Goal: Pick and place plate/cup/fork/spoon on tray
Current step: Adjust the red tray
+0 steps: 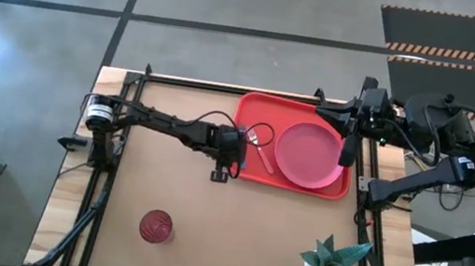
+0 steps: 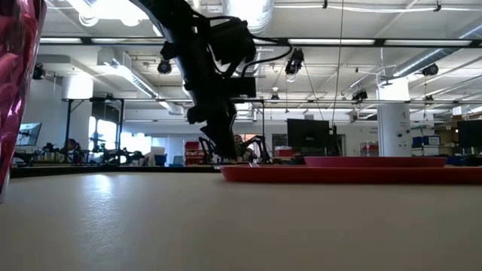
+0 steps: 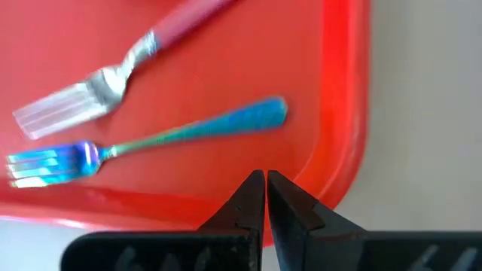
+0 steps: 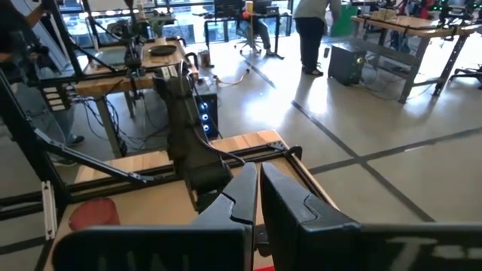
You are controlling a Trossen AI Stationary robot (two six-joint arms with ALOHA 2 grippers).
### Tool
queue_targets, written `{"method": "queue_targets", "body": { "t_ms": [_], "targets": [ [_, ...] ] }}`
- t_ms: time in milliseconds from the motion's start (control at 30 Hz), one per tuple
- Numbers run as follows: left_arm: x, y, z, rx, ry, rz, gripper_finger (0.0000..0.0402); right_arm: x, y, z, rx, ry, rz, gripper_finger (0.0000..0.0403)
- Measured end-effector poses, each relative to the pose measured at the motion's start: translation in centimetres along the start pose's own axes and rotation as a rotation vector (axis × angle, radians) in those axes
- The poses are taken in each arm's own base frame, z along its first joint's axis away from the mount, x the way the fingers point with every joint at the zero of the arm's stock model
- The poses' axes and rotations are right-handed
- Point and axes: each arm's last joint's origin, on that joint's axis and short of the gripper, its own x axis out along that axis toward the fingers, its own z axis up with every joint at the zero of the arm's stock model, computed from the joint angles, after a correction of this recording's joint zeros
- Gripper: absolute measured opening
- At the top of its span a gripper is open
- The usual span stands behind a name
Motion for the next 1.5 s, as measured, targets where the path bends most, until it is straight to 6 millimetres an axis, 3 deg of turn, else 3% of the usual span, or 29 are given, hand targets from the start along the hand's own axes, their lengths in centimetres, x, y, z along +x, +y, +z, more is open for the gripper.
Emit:
{"method": "queue_targets", "body": {
  "t_ms": [400, 800, 1033, 1233, 1500],
  "targets": [
    [0.7, 0.5, -0.8, -0.013, 0.01, -0.036, 0.0, 0.2, 0.1, 0.0, -0.001, 0.004, -0.001, 0.0009],
    [1.7, -0.2, -2.4, -0.062, 0.036, -0.111, 0.0, 0.8, 0.3, -0.2, -0.008, 0.017, -0.002, 0.0009],
    [1.4, -0.8, -2.7, -0.078, 0.103, -0.144, 0.0, 0.8, 0.3, -0.2, -0.004, 0.016, -0.002, 0.0009],
    [0.8, -2.4, -4.0, -0.119, 0.275, -0.2, 0.0, 0.8, 0.3, -0.2, -0.001, 0.016, -0.002, 0.0009],
    [0.0, -5.6, -4.3, -0.191, 0.364, -0.279, 0.0, 0.8, 0.3, -0.2, -0.007, 0.017, -0.002, 0.0009]
  ]
}}
